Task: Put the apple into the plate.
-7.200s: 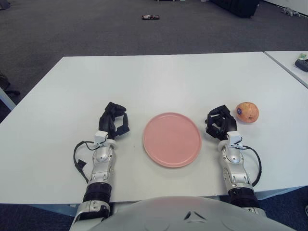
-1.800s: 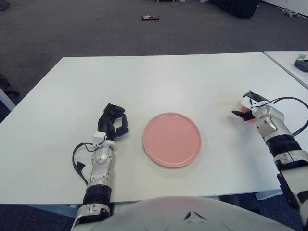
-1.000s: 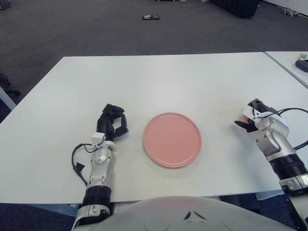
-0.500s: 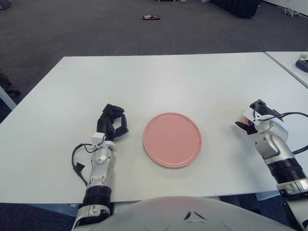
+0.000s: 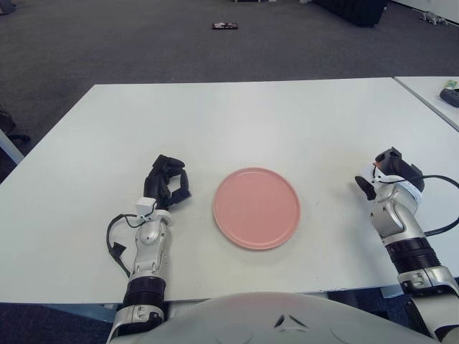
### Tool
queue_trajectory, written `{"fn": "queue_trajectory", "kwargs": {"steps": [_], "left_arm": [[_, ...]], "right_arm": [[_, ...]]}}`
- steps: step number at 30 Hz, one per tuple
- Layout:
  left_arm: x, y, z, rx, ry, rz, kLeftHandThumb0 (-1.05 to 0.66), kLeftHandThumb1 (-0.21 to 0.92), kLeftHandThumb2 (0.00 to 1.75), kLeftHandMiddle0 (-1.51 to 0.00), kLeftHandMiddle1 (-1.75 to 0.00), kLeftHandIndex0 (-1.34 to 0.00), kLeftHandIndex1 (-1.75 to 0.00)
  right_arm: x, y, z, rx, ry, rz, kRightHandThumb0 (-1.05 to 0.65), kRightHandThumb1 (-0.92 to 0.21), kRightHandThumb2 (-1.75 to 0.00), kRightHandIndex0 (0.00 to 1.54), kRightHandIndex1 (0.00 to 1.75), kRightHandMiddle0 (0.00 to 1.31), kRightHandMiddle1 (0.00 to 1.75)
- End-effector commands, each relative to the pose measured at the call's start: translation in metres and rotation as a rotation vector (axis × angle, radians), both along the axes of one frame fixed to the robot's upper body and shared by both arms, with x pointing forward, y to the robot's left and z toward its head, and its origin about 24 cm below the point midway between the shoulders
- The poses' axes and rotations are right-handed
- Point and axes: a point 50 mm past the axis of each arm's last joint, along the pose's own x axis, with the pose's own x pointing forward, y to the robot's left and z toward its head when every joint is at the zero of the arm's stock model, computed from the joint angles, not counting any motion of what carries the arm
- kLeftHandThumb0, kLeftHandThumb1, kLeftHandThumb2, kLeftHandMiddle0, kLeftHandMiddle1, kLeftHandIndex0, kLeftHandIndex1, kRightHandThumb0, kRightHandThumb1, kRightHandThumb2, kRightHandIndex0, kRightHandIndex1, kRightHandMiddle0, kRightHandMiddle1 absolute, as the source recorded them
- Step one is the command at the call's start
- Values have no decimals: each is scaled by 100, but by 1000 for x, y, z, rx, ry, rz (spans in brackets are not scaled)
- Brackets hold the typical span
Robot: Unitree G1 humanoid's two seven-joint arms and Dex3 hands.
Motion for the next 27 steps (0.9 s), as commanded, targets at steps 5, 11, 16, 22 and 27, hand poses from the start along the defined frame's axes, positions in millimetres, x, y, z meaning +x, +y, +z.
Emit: {"fn": "queue_trajectory", "kwargs": {"steps": [5,11,16,22,27], "left_arm": [[-2,1,-4,-12,29,1,-45,39,123,-95,-175,-55,-175],[-2,1,-4,-11,28,3,-45,39,123,-95,-175,-55,-175],[-1,1,-4,-15,29,4,-45,40,123,-96,-175,-54,-175],[0,1,-3,-16,24,1,-45,40,122,-97,-175,-54,-175],[0,1,-3,-12,18,-1,-45,41,122,-97,-175,-54,-175]], "right_arm": [[-6,2,-14,50,-58,-19,0,6,-169,95,159,67,175],[-8,6,-9,51,-122,-21,0,9,-172,97,158,69,175],[-9,7,-7,47,-168,-24,0,10,-173,98,159,69,175],[-12,9,-4,43,-252,-26,0,10,-174,97,161,70,175],[-13,13,1,47,-372,-38,0,9,-175,93,167,69,174]]}}
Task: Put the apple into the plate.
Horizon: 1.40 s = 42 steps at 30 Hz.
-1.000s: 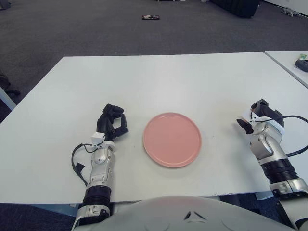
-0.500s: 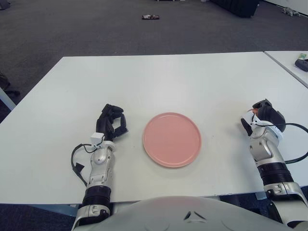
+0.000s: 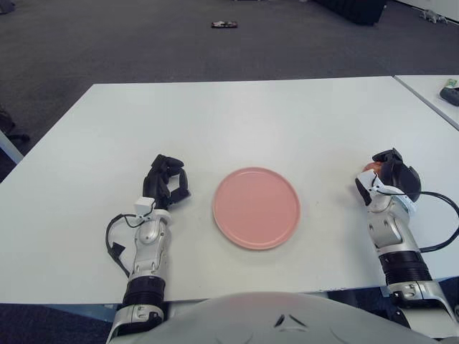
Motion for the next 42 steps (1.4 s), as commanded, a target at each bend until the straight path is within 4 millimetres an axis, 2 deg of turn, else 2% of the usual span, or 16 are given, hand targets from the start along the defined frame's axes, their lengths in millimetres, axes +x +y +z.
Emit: {"fn": "queue_trajectory", "kwargs": {"steps": [1,6,9,13,17,21,25,30,35,42], "left_arm": [[0,0,-3,-3,20,-6,-45,41,122,-97,-175,-54,-175],[0,0,-3,0,15,-6,-45,41,122,-97,-175,-54,-175],[-1,0,-3,4,11,-6,-45,41,122,-97,-175,-54,-175],[-1,0,-2,2,4,-6,-45,40,122,-97,-175,-54,-175],[-1,0,-2,4,4,-6,-45,39,124,-99,-175,-55,-175],[-1,0,-2,5,8,-13,-46,39,124,-99,-175,-55,-175],[-1,0,-2,-1,5,-17,-46,39,124,-99,-175,-55,-175],[0,0,-2,-2,6,-16,-45,39,124,-99,-175,-55,-175],[0,0,-2,-3,6,-15,-45,39,123,-100,-175,-55,-175],[-1,0,-2,-8,2,-17,-45,40,123,-99,-175,-54,-175]], "right_arm": [[2,4,8,10,-120,-11,0,8,-175,91,170,70,173],[3,5,10,41,-203,-25,0,8,-175,89,174,74,169],[3,6,11,119,-278,-28,0,9,-175,88,174,75,167],[2,10,14,387,-473,42,0,8,-175,87,175,74,169],[0,11,14,545,-583,93,0,4,-172,86,174,68,173],[0,14,12,820,-759,132,0,4,-170,89,169,65,174],[8,31,15,1054,-866,173,0,6,-172,93,165,67,175],[7,36,15,1189,-899,221,0,9,-174,95,164,68,175],[5,46,16,1236,-877,274,0,9,-175,96,164,68,175],[0,78,28,1241,-812,408,0,9,-175,96,164,68,175]]}}
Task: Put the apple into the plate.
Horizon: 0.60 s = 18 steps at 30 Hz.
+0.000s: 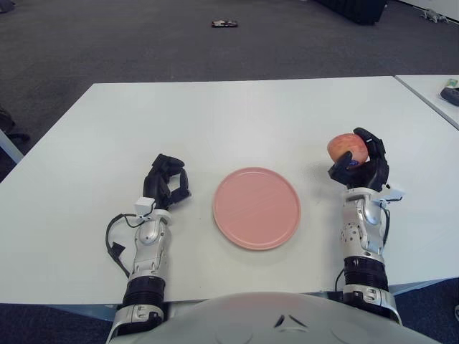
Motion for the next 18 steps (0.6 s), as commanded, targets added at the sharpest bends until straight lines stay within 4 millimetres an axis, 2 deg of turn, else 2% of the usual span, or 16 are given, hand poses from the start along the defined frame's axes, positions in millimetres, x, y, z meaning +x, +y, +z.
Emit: {"fn": "queue_trajectory", "kwargs": {"steps": [1,8,18], "left_arm": [[-1,0,-3,-8,13,-3,-45,40,123,-100,-175,-54,-175],[-1,0,-3,-10,18,-4,-45,40,123,-100,-175,-54,-175],[-1,0,-4,6,24,1,-45,40,123,-99,-175,-54,-175]], "right_arm": [[0,20,10,-23,-39,93,0,9,-175,96,164,68,175],[-1,47,17,-113,-149,323,0,10,-175,96,164,69,175],[-7,62,25,-340,-249,508,0,9,-175,95,166,69,175]]}}
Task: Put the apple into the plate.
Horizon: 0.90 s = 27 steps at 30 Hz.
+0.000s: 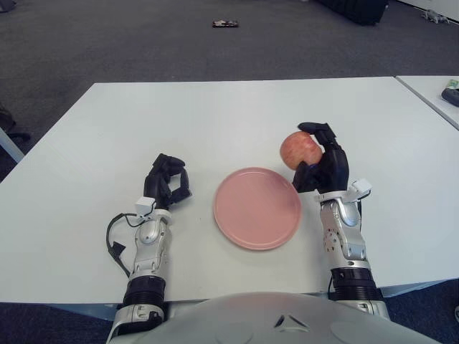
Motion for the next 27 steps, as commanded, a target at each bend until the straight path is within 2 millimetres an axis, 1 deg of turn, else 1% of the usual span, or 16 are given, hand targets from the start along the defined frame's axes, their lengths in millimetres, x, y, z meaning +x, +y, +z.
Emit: {"fn": "queue_trajectory", "kwargs": {"steps": [1,2,4,7,11,13,18,23,27], "left_arm": [[-2,0,-4,13,28,7,-45,40,123,-100,-175,-54,-175],[-2,0,-4,19,30,9,-45,40,123,-100,-175,-54,-175],[-2,0,-4,31,35,11,-45,40,123,-100,-175,-54,-175],[-2,0,-4,34,36,12,-45,40,123,-100,-175,-54,-175],[-3,0,-4,28,34,14,-45,40,123,-101,-175,-54,-175],[-3,0,-4,28,34,14,-45,40,123,-101,-175,-54,-175],[-3,-1,-5,35,41,16,-46,39,124,-102,-175,-55,-175],[-3,-1,-5,37,41,20,-46,38,125,-103,-175,-55,-175],[-3,-1,-5,34,40,21,-46,38,125,-103,-175,-56,-175]], "right_arm": [[-7,11,11,-103,-80,56,0,9,-175,95,165,69,175],[-9,17,14,-129,-97,81,0,10,-175,96,164,69,175],[-12,22,17,-192,-113,120,0,10,-175,97,162,70,175],[-13,23,18,-251,-118,138,0,11,-175,98,159,71,175],[-15,25,18,-410,-134,208,0,12,-175,100,156,72,175],[-16,25,18,-458,-135,247,0,13,-175,101,155,72,175],[-18,26,19,-567,-155,304,0,12,-175,100,156,72,175],[-20,28,18,-749,-170,352,0,12,-175,99,157,71,175],[-21,30,18,-847,-167,363,0,12,-175,99,157,71,175]]}}
